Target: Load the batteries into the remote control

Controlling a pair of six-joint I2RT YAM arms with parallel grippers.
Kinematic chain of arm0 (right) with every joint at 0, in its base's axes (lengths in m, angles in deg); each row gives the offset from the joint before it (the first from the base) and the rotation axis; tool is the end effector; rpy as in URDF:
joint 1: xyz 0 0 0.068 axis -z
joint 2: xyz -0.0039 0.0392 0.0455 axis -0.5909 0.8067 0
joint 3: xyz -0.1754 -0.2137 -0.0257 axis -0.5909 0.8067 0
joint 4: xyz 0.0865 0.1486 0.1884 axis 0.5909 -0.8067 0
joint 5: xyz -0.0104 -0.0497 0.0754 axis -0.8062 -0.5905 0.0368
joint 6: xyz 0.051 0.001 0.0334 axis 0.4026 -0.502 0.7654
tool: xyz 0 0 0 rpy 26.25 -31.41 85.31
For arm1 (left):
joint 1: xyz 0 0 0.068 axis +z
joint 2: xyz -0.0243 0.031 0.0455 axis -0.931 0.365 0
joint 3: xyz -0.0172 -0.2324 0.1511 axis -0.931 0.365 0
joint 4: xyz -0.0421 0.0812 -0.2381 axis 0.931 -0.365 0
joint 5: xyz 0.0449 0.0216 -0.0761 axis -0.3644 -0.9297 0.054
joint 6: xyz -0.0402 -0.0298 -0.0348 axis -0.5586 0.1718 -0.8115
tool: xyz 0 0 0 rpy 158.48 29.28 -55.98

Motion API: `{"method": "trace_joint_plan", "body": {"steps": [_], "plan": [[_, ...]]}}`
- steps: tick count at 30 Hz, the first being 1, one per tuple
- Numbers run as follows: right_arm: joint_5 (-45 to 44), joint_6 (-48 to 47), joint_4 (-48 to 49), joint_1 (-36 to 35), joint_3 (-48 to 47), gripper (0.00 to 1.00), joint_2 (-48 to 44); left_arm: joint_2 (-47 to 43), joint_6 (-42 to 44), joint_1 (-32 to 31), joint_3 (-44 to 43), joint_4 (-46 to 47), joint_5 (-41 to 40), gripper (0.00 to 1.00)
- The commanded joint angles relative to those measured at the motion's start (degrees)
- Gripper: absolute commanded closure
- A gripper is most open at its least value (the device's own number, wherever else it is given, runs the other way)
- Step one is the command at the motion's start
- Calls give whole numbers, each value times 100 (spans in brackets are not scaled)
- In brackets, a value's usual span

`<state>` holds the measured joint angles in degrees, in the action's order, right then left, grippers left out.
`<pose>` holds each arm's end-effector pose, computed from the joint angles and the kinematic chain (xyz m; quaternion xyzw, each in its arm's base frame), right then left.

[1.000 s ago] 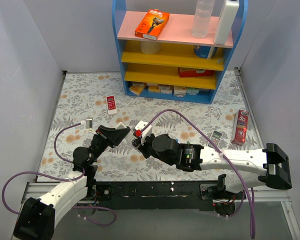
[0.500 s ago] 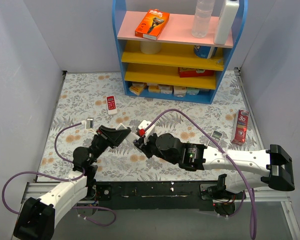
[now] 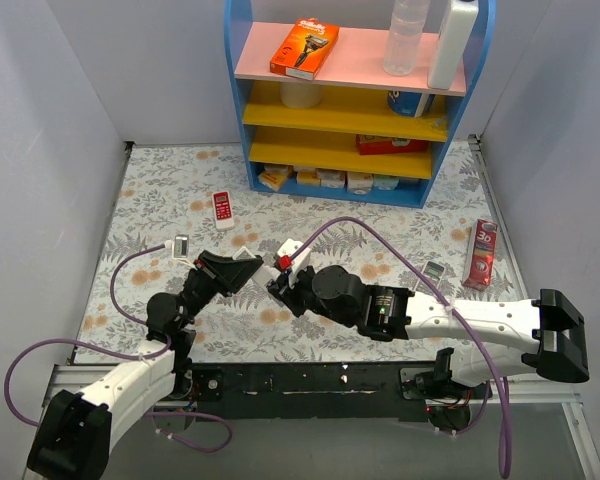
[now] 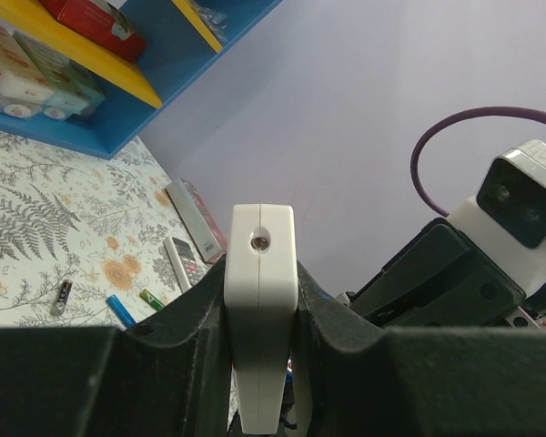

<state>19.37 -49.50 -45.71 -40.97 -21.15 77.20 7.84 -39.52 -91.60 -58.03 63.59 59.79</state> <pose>0.0807 0.2823 0.3155 -0.3497 0.6999 0.3061 0.5424 0.1304 -0.0756 0.2283 -0.2192 0.5392 -0.7676 0.2684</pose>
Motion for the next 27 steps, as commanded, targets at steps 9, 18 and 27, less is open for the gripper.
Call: {"method": "trace_joint_plan", "body": {"steps": [9, 18, 27], "plan": [[-317, 146, 167, 107, 143, 81, 122, 27, -419, -29, 110, 705, 240, 100], [-344, 111, 264, 107, 169, 80, 184, 221, -710, -29, 206, 1065, 161, 100], [-265, 32, 229, 107, 99, 76, 272, 362, -771, -29, 206, 1189, 170, 100]]}}
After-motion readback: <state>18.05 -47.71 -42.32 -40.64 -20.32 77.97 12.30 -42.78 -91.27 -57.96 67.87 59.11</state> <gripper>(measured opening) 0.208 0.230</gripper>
